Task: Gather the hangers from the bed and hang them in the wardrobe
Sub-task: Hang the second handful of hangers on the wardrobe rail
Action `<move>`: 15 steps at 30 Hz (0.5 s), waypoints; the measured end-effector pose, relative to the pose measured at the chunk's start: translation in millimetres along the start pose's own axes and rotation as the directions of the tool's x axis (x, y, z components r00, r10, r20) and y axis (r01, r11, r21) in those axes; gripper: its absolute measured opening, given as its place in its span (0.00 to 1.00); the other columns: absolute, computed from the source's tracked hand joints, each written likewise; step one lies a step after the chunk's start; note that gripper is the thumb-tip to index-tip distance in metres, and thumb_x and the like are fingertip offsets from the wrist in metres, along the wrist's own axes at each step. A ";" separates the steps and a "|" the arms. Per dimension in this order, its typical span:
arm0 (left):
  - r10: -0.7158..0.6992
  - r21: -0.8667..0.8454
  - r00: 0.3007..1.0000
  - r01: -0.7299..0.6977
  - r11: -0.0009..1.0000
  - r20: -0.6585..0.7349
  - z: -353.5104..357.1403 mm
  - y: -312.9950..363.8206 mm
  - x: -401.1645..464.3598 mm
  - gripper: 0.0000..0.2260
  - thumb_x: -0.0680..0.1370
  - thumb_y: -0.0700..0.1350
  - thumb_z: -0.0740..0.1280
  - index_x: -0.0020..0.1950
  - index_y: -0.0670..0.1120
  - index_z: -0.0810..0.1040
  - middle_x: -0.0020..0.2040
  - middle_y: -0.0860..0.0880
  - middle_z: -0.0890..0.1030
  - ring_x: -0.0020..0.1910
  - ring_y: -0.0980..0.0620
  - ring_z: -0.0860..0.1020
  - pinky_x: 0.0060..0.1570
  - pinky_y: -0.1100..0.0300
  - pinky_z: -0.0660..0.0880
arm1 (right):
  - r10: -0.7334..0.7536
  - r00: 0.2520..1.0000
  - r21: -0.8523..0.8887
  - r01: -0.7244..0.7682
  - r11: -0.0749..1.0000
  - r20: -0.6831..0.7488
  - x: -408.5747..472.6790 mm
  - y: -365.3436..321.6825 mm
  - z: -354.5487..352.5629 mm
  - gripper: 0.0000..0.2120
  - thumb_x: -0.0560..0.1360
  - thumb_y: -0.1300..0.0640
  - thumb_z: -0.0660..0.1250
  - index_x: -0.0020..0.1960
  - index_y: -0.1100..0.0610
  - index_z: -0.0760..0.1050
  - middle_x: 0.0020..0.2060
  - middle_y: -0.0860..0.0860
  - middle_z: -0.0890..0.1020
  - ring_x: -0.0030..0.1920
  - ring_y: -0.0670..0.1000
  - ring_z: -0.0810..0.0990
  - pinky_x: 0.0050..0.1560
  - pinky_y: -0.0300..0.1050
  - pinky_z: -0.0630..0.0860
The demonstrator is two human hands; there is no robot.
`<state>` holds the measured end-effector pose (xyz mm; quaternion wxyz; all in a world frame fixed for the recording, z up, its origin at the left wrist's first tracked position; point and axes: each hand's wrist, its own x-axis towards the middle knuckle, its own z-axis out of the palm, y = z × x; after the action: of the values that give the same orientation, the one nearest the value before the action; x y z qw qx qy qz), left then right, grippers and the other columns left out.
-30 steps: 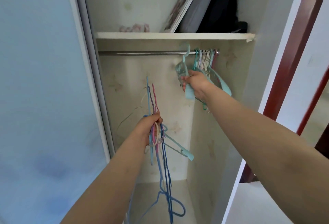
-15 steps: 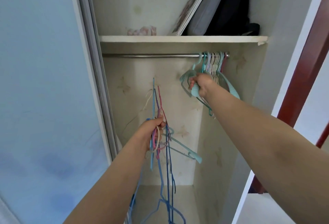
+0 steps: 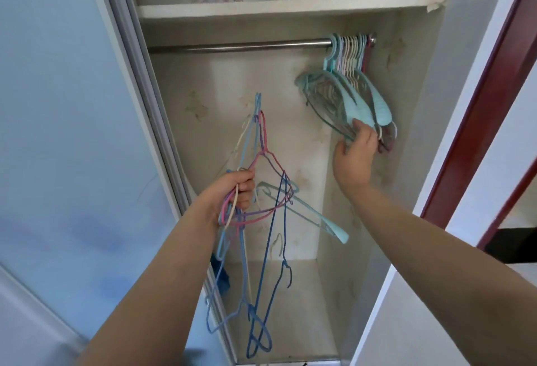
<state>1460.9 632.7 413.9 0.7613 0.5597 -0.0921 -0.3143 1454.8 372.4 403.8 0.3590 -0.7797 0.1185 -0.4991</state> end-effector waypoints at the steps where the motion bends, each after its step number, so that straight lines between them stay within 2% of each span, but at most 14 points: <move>1: -0.010 0.008 1.000 0.010 1.000 0.006 -2.6 -2.1 -3.5 0.16 0.83 0.42 0.52 0.35 0.47 0.60 0.19 0.54 0.63 0.14 0.60 0.57 0.15 0.70 0.54 | -0.012 1.000 0.000 0.012 1.000 -0.024 -19.5 10.6 -1.6 0.21 0.72 0.67 0.61 0.65 0.66 0.68 0.58 0.62 0.72 0.59 0.59 0.70 0.64 0.51 0.66; 2: -0.022 0.016 1.000 0.021 1.000 0.017 -5.1 -4.0 -7.3 0.15 0.83 0.42 0.53 0.35 0.47 0.60 0.20 0.54 0.63 0.14 0.60 0.57 0.15 0.69 0.54 | 0.008 1.000 -0.004 -0.008 1.000 -0.003 -38.4 22.8 -2.9 0.19 0.73 0.67 0.61 0.64 0.66 0.68 0.56 0.62 0.72 0.57 0.59 0.71 0.61 0.53 0.69; 4: -0.047 0.041 0.998 0.045 0.998 0.046 -10.5 -7.3 -16.5 0.14 0.82 0.43 0.53 0.36 0.47 0.61 0.20 0.54 0.63 0.15 0.60 0.57 0.16 0.68 0.54 | 0.180 0.964 -0.089 -0.165 0.982 0.195 -71.9 50.6 -3.1 0.17 0.75 0.65 0.60 0.64 0.63 0.67 0.58 0.60 0.72 0.56 0.59 0.74 0.57 0.54 0.71; 6: -0.073 0.070 0.994 0.067 0.995 0.082 -17.3 -10.2 -26.4 0.13 0.82 0.43 0.54 0.37 0.47 0.61 0.21 0.54 0.63 0.15 0.60 0.58 0.16 0.68 0.55 | 0.415 0.798 -0.340 -0.280 0.898 0.438 -102.0 83.8 0.5 0.20 0.77 0.57 0.63 0.67 0.59 0.65 0.63 0.58 0.71 0.61 0.60 0.73 0.61 0.53 0.70; 8: -0.101 0.076 0.985 0.091 0.993 0.142 -25.3 -12.5 -38.4 0.13 0.81 0.42 0.58 0.37 0.47 0.63 0.22 0.54 0.63 0.16 0.60 0.59 0.16 0.68 0.57 | 0.580 0.597 -0.569 -0.236 0.788 0.555 -130.2 107.5 0.1 0.30 0.75 0.47 0.66 0.71 0.57 0.61 0.67 0.59 0.68 0.66 0.61 0.69 0.66 0.54 0.67; 9: -0.110 0.071 0.978 0.098 0.993 0.179 -29.3 -13.5 -45.1 0.12 0.80 0.42 0.59 0.37 0.46 0.64 0.22 0.53 0.63 0.16 0.60 0.59 0.16 0.68 0.58 | 0.636 0.524 -0.646 -0.198 0.737 0.566 -142.7 114.6 -2.4 0.35 0.73 0.42 0.67 0.73 0.57 0.59 0.68 0.60 0.66 0.67 0.62 0.68 0.67 0.54 0.67; 11: -0.118 0.073 0.966 0.103 0.992 0.229 -35.9 -14.3 -59.1 0.13 0.81 0.42 0.59 0.36 0.45 0.67 0.23 0.52 0.63 0.17 0.59 0.60 0.16 0.67 0.61 | 0.708 0.435 -0.727 -0.158 0.668 0.556 -166.6 121.7 -10.8 0.43 0.70 0.37 0.69 0.75 0.57 0.54 0.69 0.60 0.65 0.69 0.62 0.67 0.67 0.55 0.66; 13: -0.124 0.090 0.963 0.105 0.990 0.239 -40.3 -13.5 -73.1 0.11 0.82 0.41 0.57 0.39 0.44 0.67 0.24 0.52 0.63 0.18 0.59 0.60 0.16 0.67 0.62 | 0.748 0.370 -0.755 -0.162 0.636 0.551 -188.9 126.0 -19.9 0.49 0.68 0.36 0.71 0.76 0.57 0.51 0.70 0.61 0.64 0.70 0.62 0.66 0.67 0.56 0.65; 15: -0.123 0.086 0.956 0.104 0.991 0.265 -45.2 -13.1 -85.1 0.07 0.80 0.42 0.59 0.42 0.44 0.67 0.23 0.53 0.64 0.17 0.60 0.60 0.16 0.67 0.62 | 0.779 0.327 -0.766 -0.202 0.610 0.534 -207.5 129.0 -25.8 0.50 0.67 0.38 0.73 0.76 0.58 0.51 0.70 0.61 0.63 0.70 0.62 0.66 0.67 0.56 0.67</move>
<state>1411.3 715.7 403.8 0.7018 0.5428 -0.1738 -0.4273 1356.6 381.6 178.8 0.2566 -0.9000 0.3194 0.1488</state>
